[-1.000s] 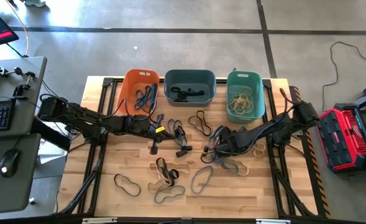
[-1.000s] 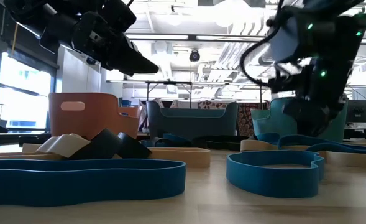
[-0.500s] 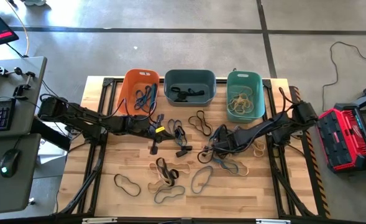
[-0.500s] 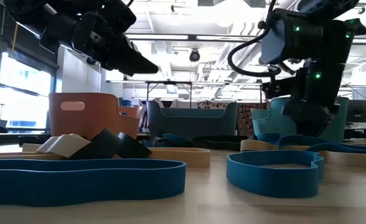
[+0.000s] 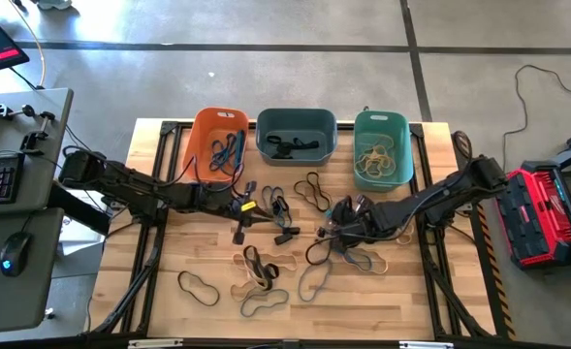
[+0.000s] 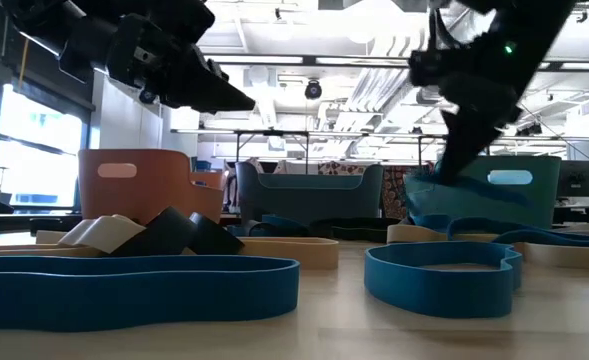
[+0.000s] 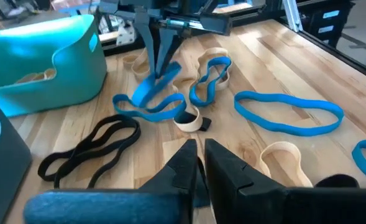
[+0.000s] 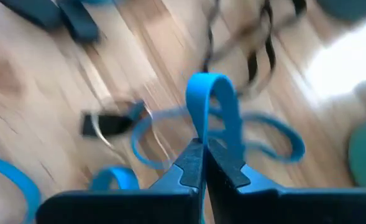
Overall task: Sort rubber bands into baskets
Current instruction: Put the blue rubber band into the orange bin
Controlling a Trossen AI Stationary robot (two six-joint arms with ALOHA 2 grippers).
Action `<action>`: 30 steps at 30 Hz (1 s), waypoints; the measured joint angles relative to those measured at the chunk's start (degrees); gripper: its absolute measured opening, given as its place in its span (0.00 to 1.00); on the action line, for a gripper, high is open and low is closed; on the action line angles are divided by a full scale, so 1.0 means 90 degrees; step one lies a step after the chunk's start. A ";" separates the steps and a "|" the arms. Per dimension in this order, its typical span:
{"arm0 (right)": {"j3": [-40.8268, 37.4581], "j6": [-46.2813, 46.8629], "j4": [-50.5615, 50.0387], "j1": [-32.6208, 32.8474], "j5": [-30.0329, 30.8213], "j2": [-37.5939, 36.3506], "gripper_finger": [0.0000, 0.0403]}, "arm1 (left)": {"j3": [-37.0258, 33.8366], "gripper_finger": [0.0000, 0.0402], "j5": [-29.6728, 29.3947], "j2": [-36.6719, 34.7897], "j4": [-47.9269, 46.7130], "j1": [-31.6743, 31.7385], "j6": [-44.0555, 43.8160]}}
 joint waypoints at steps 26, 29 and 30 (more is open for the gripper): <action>0.0109 -0.3138 0.3557 -0.0017 0.0283 -0.0002 0.00 | 0.0325 0.38 -0.1998 0.1138 0.1644 -0.0780 0.0784; 0.0109 -0.3141 0.3694 -0.0017 0.0348 -0.0002 0.00 | 0.0453 0.38 -0.1997 0.1270 0.1639 -0.0815 0.0831; 0.0109 -0.3141 0.3743 -0.0017 0.0392 -0.0002 0.00 | 0.0474 0.38 -0.1997 0.1300 0.1627 -0.0832 0.0837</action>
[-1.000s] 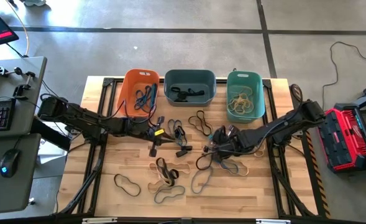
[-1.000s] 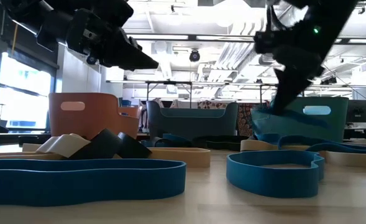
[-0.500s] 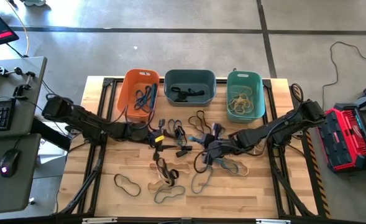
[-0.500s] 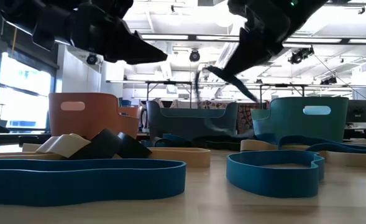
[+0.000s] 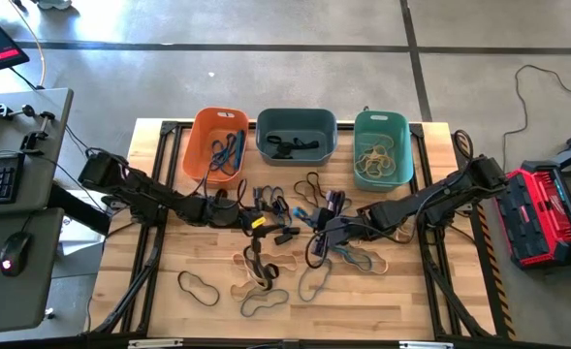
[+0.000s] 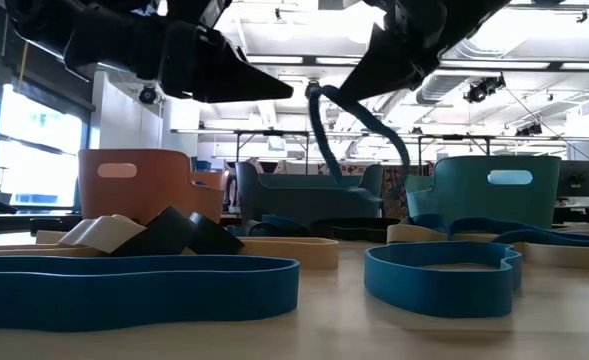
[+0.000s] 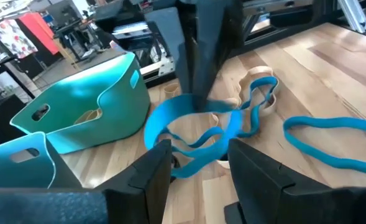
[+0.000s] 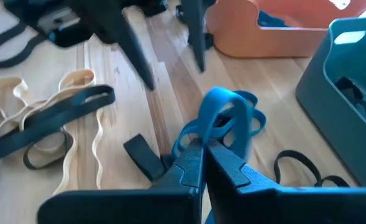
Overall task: Sort rubber bands into baskets
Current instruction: Put the blue rubber band into the orange bin
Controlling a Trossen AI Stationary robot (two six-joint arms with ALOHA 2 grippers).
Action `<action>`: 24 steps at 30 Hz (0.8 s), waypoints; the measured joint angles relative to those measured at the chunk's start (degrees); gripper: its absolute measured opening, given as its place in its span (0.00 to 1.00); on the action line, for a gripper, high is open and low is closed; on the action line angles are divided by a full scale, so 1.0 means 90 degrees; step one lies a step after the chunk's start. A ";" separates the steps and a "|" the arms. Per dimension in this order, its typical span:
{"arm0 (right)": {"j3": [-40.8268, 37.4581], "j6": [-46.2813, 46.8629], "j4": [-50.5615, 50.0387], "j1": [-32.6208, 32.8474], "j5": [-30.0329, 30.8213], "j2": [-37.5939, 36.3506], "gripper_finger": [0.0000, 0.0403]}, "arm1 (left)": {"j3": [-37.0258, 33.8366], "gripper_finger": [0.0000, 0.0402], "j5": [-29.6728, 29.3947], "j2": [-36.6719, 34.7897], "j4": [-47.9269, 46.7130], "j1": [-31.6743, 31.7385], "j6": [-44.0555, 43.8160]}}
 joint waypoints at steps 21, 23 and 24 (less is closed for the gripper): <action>0.0000 -0.0045 0.0794 0.0005 -0.0274 0.0000 0.00 | 0.0204 0.38 -0.0593 0.0026 0.0114 0.0005 -0.0043; 0.0000 -0.0066 0.0825 0.0005 -0.0283 -0.0001 0.00 | 0.0204 0.38 -0.0593 0.0026 0.0107 0.0005 -0.0043; 0.0000 -0.0067 0.0839 0.0005 -0.0283 0.0000 0.00 | 0.0204 0.38 -0.0593 0.0026 0.0107 0.0005 -0.0043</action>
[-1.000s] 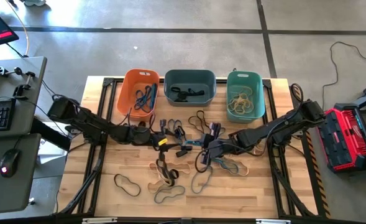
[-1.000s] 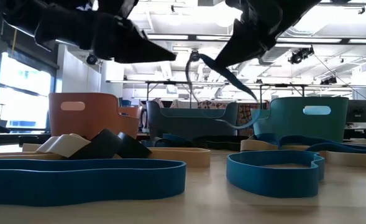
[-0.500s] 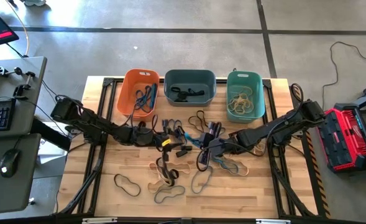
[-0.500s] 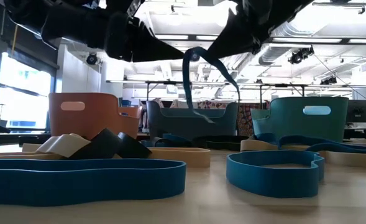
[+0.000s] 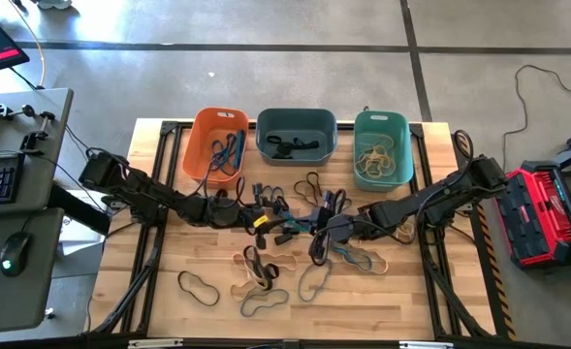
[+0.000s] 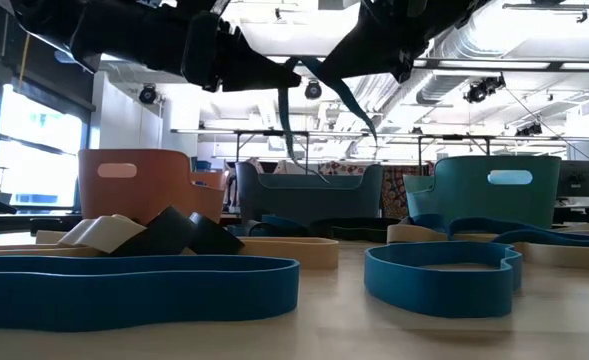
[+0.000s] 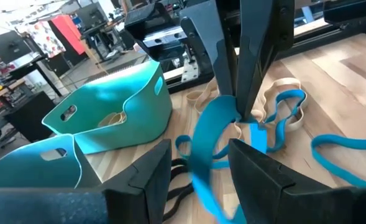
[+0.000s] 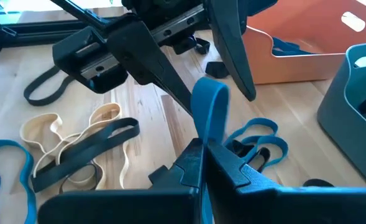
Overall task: Sort rubber bands into baskets
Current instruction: Put the blue rubber band into the orange bin
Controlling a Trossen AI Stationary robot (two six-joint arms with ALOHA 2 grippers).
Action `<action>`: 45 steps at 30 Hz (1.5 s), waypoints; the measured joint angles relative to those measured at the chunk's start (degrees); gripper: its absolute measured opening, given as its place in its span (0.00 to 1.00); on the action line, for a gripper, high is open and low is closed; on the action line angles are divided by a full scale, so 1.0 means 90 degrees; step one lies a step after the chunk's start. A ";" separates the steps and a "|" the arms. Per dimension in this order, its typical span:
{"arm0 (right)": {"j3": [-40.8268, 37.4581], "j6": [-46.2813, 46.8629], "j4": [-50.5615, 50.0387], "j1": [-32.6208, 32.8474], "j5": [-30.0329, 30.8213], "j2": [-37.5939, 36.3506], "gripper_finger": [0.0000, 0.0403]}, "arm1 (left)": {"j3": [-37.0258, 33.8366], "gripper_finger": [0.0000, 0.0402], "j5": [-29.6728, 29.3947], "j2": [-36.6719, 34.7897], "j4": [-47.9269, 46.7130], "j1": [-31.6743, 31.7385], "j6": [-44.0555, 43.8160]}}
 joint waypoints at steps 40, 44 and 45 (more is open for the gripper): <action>0.0000 0.0002 -0.0447 0.0177 0.0549 -0.0002 0.43 | 0.0249 0.00 -0.1249 -0.3088 -0.4166 0.1711 -0.0581; 0.0000 0.0001 -0.0471 0.0180 0.0627 -0.0002 0.43 | 0.0565 0.00 -0.1248 -0.3479 -0.5293 0.2440 -0.0631; 0.0000 0.0000 -0.0491 0.0179 0.0630 -0.0002 0.43 | 0.0654 0.00 -0.1248 -0.3533 -0.5541 0.2627 -0.0618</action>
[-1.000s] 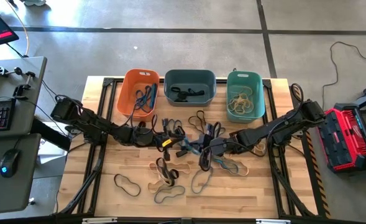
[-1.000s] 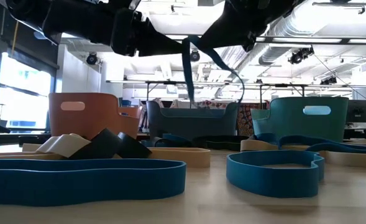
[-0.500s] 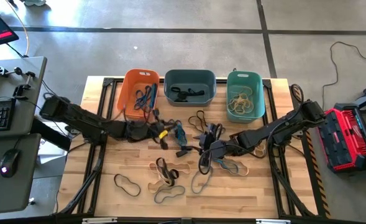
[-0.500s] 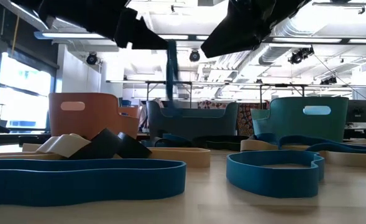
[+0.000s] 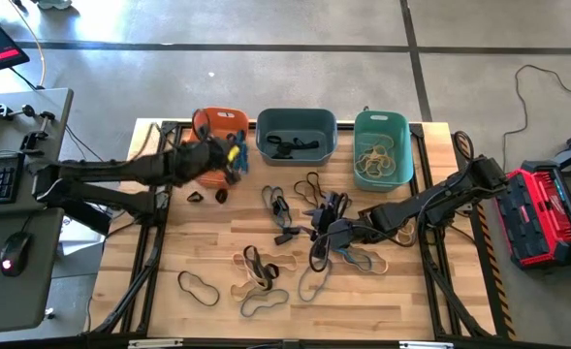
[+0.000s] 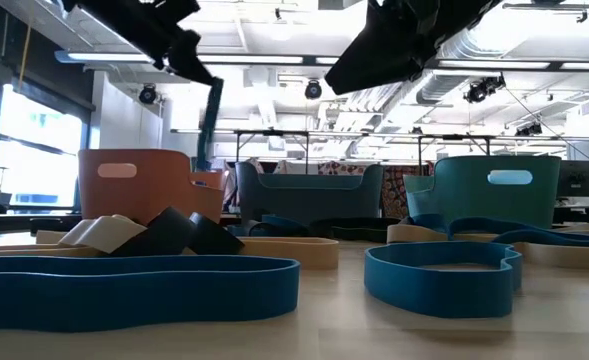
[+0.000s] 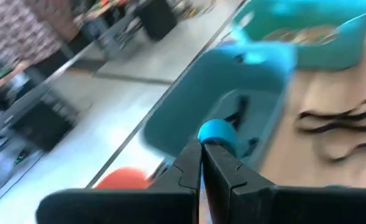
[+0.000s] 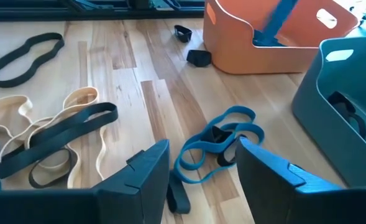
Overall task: Sort rubber bands into baskets
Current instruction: Put the blue rubber band into the orange bin
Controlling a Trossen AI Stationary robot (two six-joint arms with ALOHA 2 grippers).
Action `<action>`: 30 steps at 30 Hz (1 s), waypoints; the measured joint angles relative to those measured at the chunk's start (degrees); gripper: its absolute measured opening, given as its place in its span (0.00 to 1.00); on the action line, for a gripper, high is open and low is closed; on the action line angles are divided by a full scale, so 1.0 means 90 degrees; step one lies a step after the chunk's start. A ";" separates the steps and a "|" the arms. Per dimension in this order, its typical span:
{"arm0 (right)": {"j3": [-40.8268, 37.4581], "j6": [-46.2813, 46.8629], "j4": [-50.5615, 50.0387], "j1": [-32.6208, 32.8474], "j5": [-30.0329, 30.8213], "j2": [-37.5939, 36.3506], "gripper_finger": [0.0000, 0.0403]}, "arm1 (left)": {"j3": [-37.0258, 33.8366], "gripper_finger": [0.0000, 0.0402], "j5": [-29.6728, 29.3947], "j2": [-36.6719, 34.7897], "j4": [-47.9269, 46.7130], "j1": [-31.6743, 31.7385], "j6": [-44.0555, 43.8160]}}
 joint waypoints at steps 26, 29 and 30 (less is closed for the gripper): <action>0.0000 -0.0102 -0.0196 -0.0002 0.0002 0.0000 0.43 | 0.0465 0.00 0.1578 0.1496 -0.2264 0.3202 0.1194; 0.0000 -0.0102 -0.0195 -0.0002 0.0002 0.0000 0.43 | 0.0465 0.00 0.1593 0.1999 -0.2075 0.3457 0.1283; 0.0000 -0.0100 -0.0195 -0.0002 0.0002 0.0000 0.43 | 0.0465 0.00 0.1629 0.2138 -0.2013 0.3533 0.1309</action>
